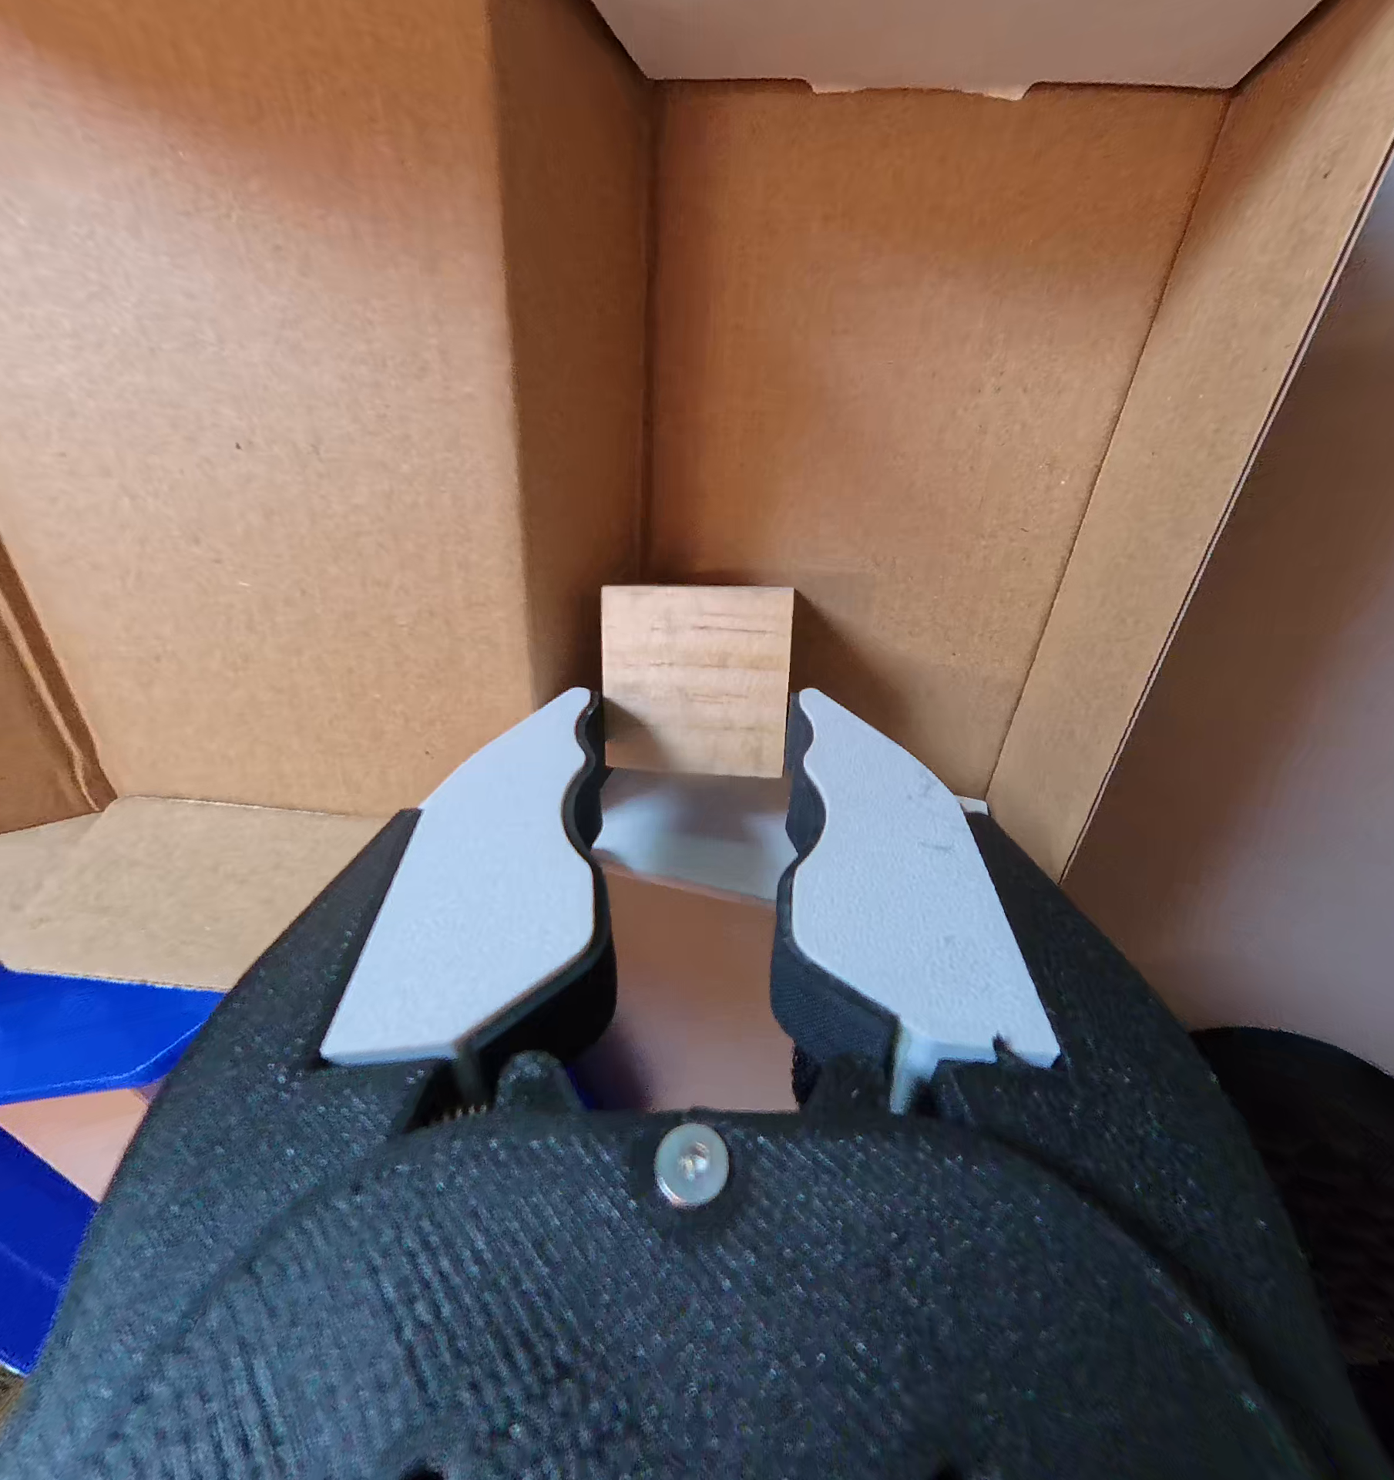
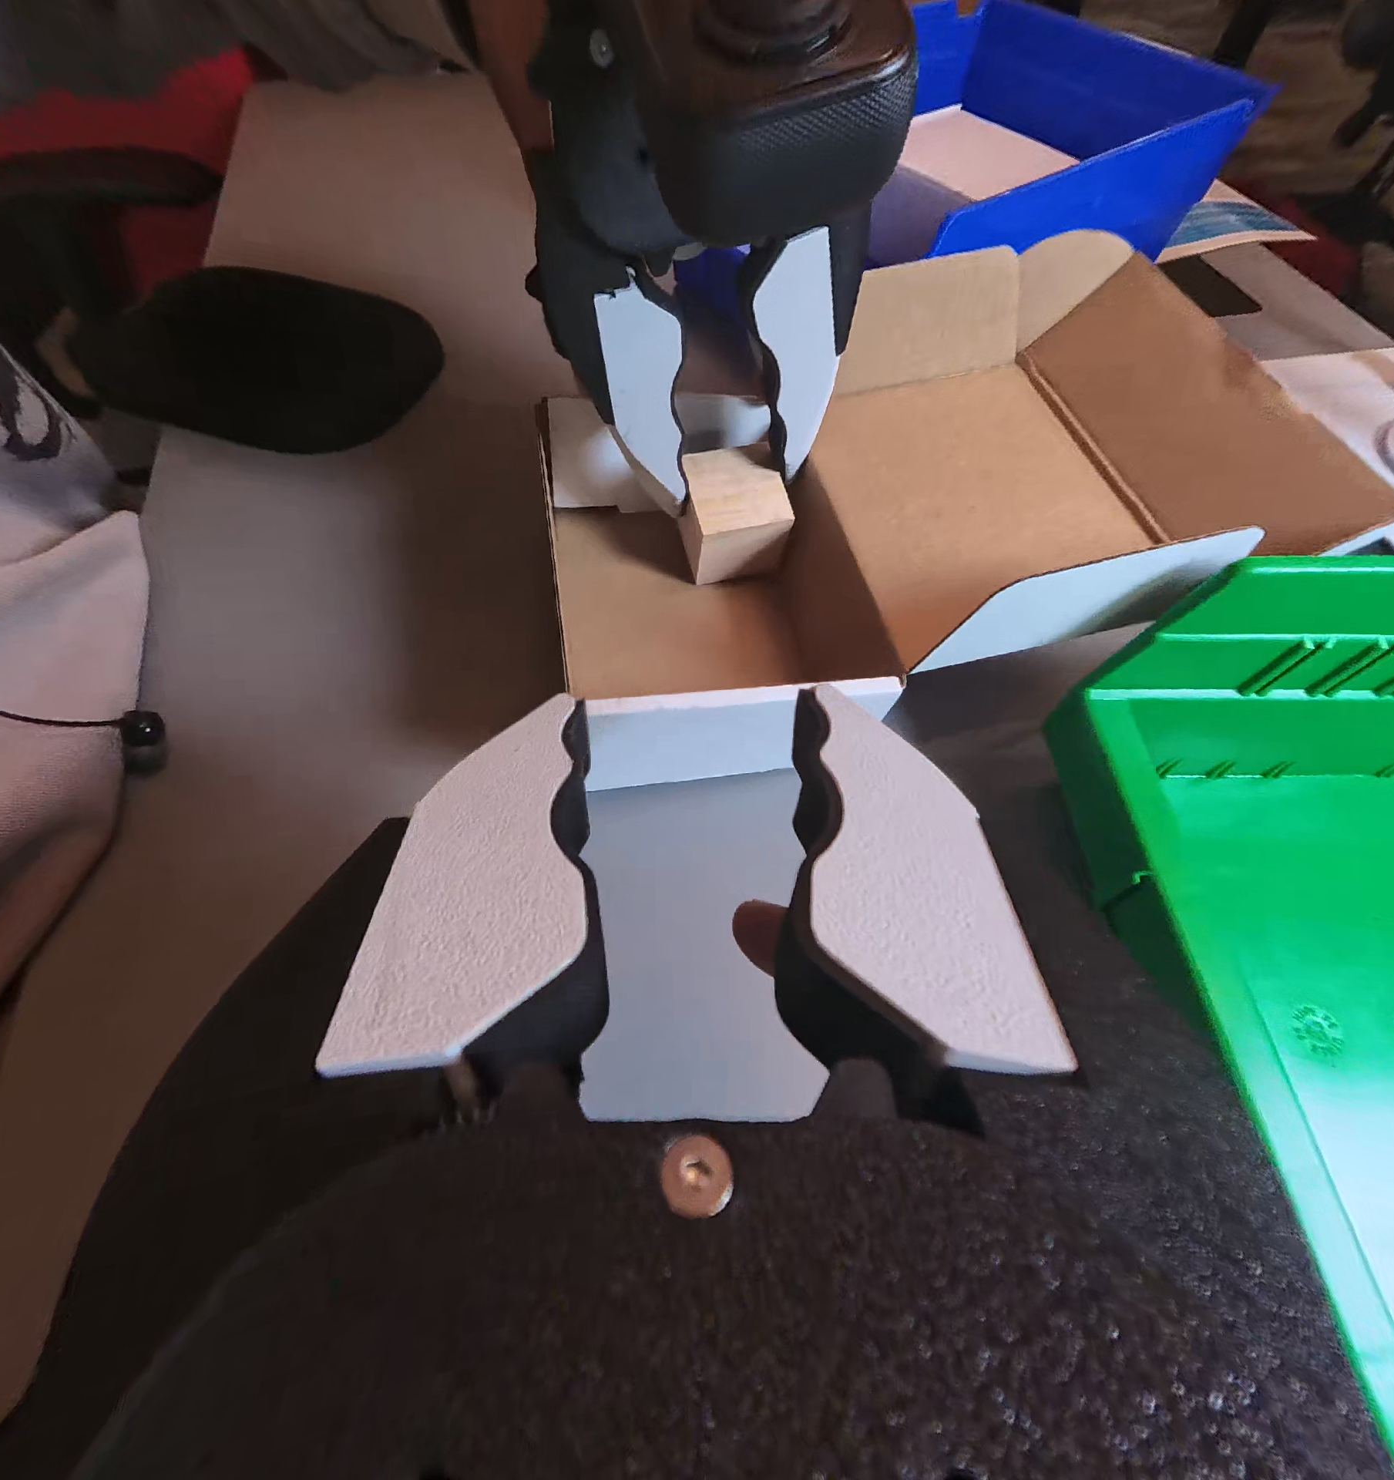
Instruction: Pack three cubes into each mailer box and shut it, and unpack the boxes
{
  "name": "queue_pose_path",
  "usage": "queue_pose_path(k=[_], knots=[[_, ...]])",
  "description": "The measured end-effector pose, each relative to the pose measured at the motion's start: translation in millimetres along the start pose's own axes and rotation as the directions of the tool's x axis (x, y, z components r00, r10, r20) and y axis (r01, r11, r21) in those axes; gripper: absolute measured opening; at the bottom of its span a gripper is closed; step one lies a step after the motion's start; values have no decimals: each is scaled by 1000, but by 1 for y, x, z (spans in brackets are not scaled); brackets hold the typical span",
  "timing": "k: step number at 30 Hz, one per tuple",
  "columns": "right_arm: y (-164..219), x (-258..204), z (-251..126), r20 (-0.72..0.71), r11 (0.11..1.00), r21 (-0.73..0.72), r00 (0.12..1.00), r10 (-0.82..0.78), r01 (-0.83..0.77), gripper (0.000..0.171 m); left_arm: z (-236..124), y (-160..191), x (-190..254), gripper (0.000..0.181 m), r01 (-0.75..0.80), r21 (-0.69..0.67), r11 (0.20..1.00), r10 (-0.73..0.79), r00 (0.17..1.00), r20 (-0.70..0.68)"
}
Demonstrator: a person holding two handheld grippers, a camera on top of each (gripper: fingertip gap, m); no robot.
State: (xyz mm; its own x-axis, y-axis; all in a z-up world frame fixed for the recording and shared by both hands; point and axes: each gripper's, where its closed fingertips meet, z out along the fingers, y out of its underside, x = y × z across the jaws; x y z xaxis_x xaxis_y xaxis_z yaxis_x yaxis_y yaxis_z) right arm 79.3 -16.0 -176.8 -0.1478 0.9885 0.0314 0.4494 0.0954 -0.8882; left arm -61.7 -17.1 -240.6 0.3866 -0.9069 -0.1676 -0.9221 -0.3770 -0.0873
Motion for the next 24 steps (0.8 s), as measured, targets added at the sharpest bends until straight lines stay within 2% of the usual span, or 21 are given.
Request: queue_pose_path(k=[7,12,16,18,21,24], knots=[[5,1,3,-9,1000,-22,1000,-10,10,50,-12,1,2,51,-11,34,999,11,1000,1],[4,5,0,-23,1000,-11,1000,-7,7,50,-73,3,-22,48,100,223,970,-102,995,-5],[2,7,0,-33,1000,3,999,-1,1,50,-113,39,-78,47,244,299,923,-280,956,87],[2,8,1,-38,1000,2,999,-4,4,50,-114,67,-103,48,319,286,904,-362,926,111],[3,8,2,-38,1000,-1,999,-7,7,50,-88,112,-125,48,431,189,882,-454,886,98],[3,9,3,-41,1000,-2,999,-7,7,49,-53,146,-129,48,402,89,911,-409,909,85]])
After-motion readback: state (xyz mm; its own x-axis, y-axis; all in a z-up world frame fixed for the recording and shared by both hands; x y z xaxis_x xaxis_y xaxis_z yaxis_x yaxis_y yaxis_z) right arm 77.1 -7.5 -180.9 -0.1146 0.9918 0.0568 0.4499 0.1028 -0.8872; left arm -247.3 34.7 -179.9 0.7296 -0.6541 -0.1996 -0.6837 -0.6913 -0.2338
